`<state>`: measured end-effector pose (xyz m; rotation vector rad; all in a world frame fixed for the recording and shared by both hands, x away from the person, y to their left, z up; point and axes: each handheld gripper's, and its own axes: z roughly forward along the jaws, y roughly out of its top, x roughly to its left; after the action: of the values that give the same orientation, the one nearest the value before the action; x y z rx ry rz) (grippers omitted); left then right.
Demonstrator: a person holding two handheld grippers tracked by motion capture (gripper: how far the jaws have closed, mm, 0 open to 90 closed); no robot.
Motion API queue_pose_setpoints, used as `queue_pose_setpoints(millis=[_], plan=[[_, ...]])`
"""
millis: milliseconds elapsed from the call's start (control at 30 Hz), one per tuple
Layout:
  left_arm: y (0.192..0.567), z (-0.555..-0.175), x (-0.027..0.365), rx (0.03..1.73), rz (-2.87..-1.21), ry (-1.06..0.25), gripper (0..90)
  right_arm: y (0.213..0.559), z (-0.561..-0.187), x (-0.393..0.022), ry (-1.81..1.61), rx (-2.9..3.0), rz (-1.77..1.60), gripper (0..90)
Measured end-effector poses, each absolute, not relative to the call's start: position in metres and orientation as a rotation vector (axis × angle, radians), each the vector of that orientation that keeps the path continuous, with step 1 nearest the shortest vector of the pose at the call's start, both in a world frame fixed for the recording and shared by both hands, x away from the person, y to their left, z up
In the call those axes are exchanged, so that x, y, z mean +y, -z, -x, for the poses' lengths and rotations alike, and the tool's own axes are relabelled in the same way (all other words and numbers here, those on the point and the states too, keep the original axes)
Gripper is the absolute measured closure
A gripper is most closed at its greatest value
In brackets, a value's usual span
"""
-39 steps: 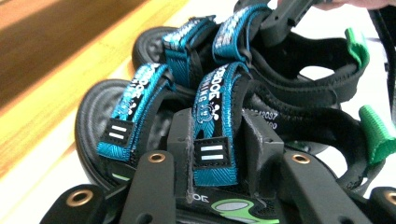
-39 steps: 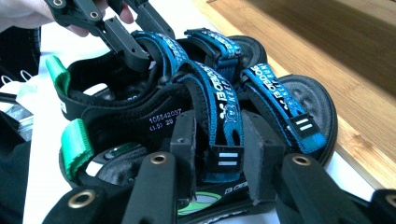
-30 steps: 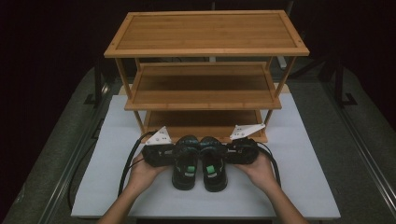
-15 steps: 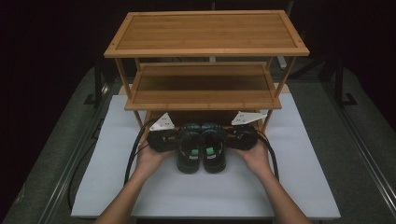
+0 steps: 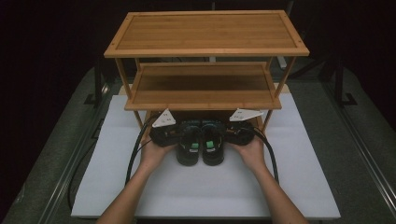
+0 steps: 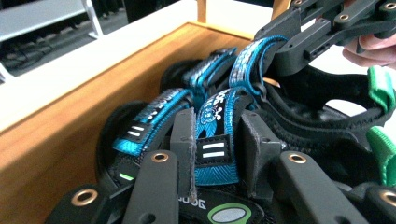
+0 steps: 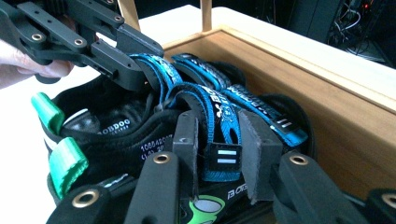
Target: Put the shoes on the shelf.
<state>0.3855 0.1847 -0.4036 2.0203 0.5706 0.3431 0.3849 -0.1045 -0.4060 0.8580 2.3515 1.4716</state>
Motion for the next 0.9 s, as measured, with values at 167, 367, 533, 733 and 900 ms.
queue_pose_setpoints(millis=[167, 367, 533, 733, 900], plan=[[0.407, -0.383, 0.187, 0.558, -2.052, -0.295, 69.0, 0.409, -0.381, -0.103, -1.446, 2.380, -0.832, 68.9], [0.407, -0.383, 0.189, 0.569, -2.049, -0.276, 67.2, 0.410, -0.379, -0.103, -1.436, 2.386, -0.830, 66.1], [0.397, -0.377, 0.197, 0.609, -2.019, -0.279, 44.7, 0.400, -0.372, -0.107, -1.455, 2.361, -0.860, 50.0], [0.391, -0.359, 0.214, 0.627, -2.026, -0.284, 32.0, 0.393, -0.354, -0.117, -1.429, 2.360, -0.885, 42.1], [0.401, -0.343, 0.219, 0.638, -2.045, -0.273, 26.9, 0.401, -0.339, -0.126, -1.410, 2.377, -0.915, 33.4]])
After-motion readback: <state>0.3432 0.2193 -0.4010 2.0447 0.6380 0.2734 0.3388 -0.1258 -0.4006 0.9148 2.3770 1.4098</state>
